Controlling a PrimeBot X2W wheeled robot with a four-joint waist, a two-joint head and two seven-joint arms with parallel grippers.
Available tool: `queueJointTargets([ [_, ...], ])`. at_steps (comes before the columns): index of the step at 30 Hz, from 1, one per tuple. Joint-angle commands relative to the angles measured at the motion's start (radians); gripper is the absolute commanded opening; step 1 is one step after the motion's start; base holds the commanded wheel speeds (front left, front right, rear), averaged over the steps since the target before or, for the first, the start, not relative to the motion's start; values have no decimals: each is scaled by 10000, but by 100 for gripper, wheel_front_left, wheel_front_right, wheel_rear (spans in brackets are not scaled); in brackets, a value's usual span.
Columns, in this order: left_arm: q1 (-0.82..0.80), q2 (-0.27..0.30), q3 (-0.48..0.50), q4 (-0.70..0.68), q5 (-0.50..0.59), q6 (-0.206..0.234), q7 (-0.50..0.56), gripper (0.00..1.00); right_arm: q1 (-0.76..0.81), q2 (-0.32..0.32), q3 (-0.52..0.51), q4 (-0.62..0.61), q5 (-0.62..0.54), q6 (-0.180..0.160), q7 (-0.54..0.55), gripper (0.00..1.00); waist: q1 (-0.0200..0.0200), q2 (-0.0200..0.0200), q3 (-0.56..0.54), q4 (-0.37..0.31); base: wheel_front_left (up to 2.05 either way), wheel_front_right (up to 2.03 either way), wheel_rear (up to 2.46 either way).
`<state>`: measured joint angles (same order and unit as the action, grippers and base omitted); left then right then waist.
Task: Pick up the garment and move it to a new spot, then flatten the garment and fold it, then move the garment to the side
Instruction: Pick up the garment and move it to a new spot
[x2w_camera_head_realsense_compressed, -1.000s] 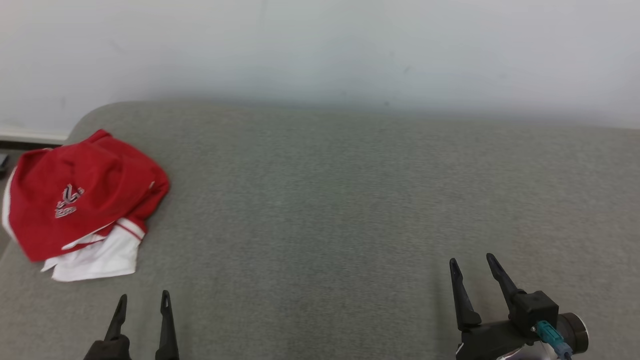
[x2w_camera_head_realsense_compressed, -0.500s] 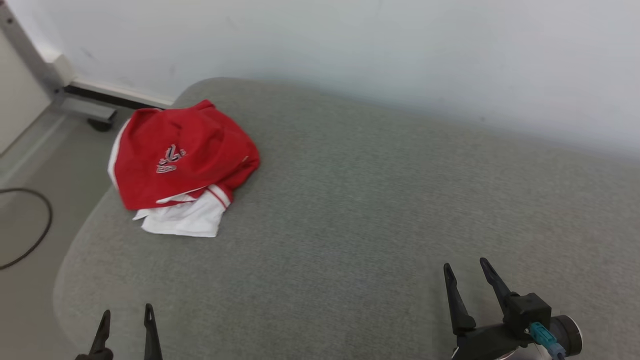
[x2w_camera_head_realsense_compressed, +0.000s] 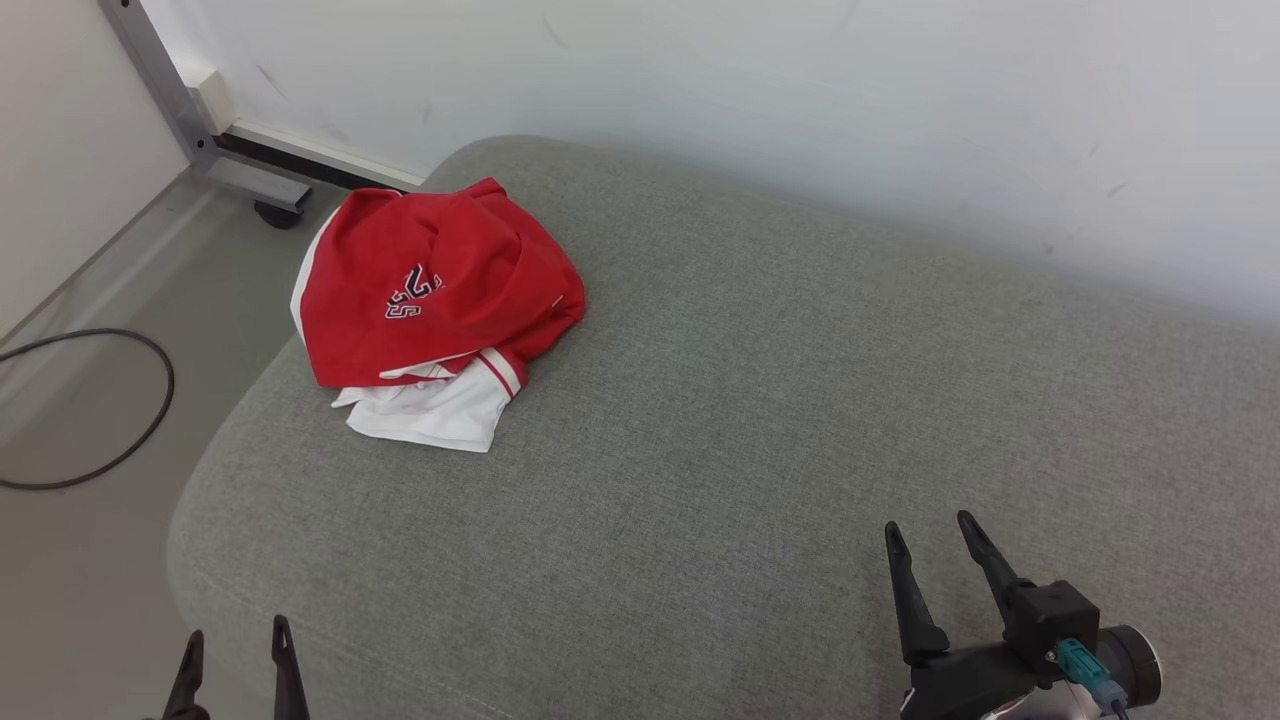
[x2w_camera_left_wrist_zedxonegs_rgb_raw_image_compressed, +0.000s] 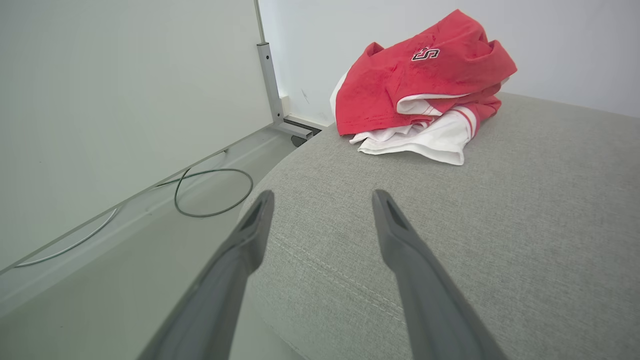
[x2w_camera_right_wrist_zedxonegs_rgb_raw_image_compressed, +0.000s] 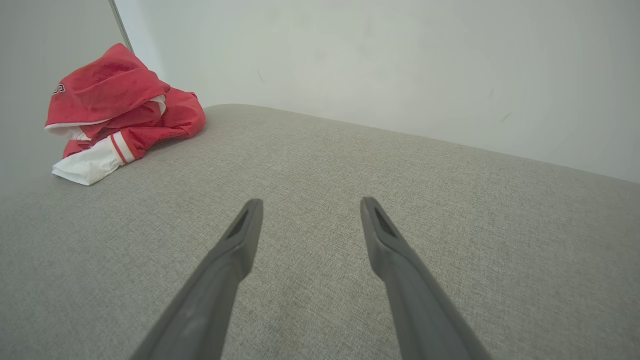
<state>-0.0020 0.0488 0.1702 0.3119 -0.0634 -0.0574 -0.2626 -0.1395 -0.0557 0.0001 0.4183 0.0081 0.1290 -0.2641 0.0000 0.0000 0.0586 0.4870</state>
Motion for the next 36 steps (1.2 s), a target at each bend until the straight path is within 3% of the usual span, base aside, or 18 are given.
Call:
queueJointTargets([
  [1, 27, 32, 50, 21, -108, 0, -35, 100, -41, -18, -13, 21, -18, 33, -4, 100, 0, 0, 12, -12, 0, 0, 0],
  [8, -25, 31, 49, 101, -605, 33, -35, 100, -113, -23, -25, 32, 3, 33, -4, 100, 0, 0, 123, -150, 0, 0, 0],
  [22, -1432, 113, 475, 386, -653, -516, -35, 100, -625, -369, -145, -148, 226, 33, -4, 100, 0, 0, 1147, -652, 0, 0, 0],
  [36, -4959, 1570, -44, 1953, -624, -726, -35, 100, -1442, -1084, -249, -943, 218, 33, -3, 100, 0, 0, 2865, -1419, 0, 0, 0],
])
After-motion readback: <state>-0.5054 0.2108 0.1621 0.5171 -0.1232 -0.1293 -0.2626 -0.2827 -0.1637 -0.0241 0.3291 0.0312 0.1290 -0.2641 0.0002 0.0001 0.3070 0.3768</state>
